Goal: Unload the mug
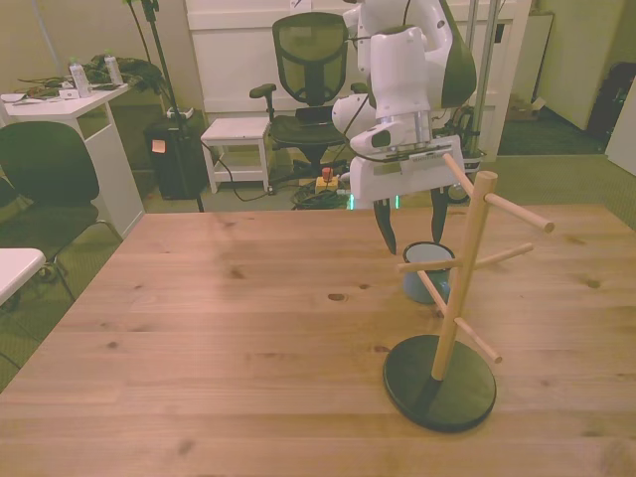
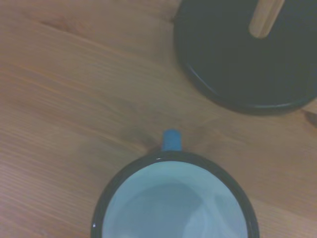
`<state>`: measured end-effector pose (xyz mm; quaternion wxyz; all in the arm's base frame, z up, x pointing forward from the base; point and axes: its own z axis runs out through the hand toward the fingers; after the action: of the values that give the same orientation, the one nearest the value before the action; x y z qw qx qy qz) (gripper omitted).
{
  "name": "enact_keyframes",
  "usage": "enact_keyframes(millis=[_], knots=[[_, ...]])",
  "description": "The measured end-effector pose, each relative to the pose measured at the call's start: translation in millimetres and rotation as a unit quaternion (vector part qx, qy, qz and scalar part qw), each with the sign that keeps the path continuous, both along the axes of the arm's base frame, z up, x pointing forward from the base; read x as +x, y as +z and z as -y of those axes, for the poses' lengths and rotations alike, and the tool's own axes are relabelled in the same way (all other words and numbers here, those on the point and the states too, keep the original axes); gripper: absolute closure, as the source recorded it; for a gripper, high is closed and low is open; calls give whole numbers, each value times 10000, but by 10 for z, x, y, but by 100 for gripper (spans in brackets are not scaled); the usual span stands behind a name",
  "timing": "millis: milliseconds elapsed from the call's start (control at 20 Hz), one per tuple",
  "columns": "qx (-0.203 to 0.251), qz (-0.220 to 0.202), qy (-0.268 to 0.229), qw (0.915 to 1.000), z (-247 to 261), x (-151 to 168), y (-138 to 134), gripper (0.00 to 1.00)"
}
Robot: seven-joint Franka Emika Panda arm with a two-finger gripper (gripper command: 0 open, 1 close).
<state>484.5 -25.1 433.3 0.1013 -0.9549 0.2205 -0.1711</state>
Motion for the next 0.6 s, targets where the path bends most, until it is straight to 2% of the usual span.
enact_keyframes(millis=[400, 600], knots=[[273, 487, 265, 9981, 162, -454, 182, 0], [296, 700, 176, 9970, 237, -595, 182, 0]])
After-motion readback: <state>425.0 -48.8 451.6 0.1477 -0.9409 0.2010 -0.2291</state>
